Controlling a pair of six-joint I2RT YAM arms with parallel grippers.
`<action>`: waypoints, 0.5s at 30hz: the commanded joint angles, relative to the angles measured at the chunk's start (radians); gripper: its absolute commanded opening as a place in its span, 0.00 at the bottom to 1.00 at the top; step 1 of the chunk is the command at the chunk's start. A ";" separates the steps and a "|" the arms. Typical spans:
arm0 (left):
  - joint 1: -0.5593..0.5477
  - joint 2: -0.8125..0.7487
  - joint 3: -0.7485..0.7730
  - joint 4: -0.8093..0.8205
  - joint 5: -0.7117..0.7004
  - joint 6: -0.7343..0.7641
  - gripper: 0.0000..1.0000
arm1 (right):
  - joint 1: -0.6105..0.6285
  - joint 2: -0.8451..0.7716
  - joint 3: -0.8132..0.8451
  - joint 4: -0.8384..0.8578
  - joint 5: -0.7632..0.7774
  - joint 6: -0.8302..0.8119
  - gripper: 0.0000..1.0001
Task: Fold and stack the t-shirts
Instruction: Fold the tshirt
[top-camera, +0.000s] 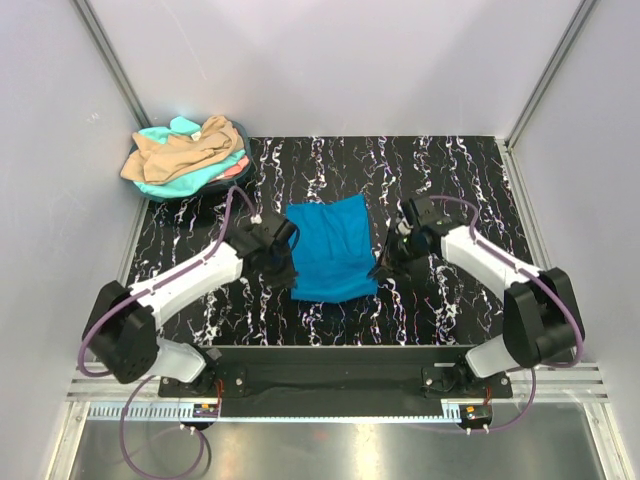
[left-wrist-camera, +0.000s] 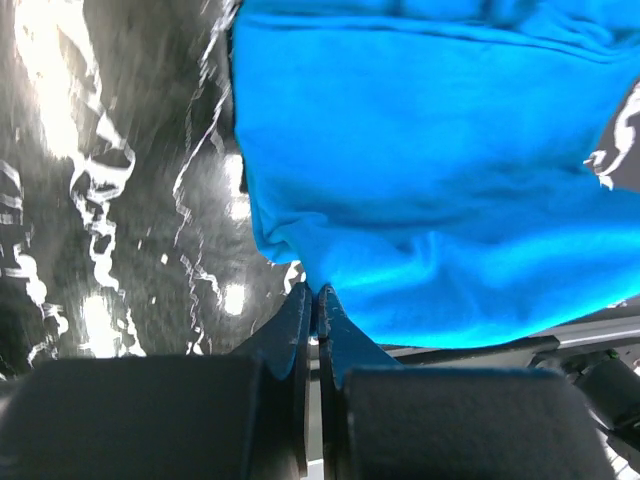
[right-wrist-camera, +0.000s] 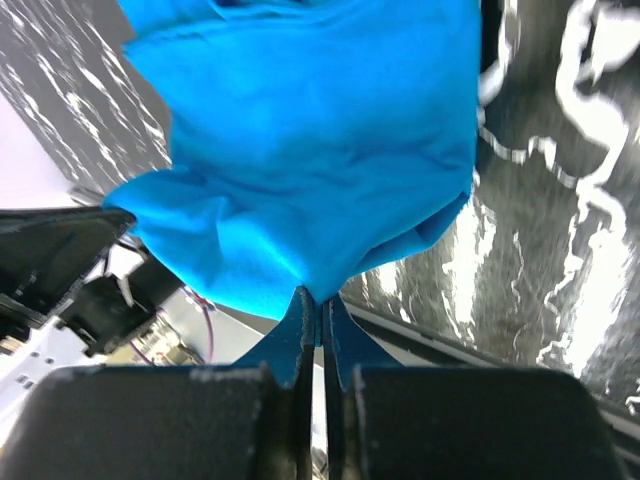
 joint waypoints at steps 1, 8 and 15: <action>0.026 0.038 0.088 -0.030 0.046 0.109 0.00 | -0.036 0.054 0.090 -0.055 -0.024 -0.072 0.00; 0.124 0.076 0.215 -0.068 0.014 0.159 0.00 | -0.103 0.180 0.301 -0.092 -0.086 -0.135 0.00; 0.248 0.147 0.353 -0.074 0.058 0.229 0.00 | -0.140 0.301 0.478 -0.138 -0.130 -0.167 0.00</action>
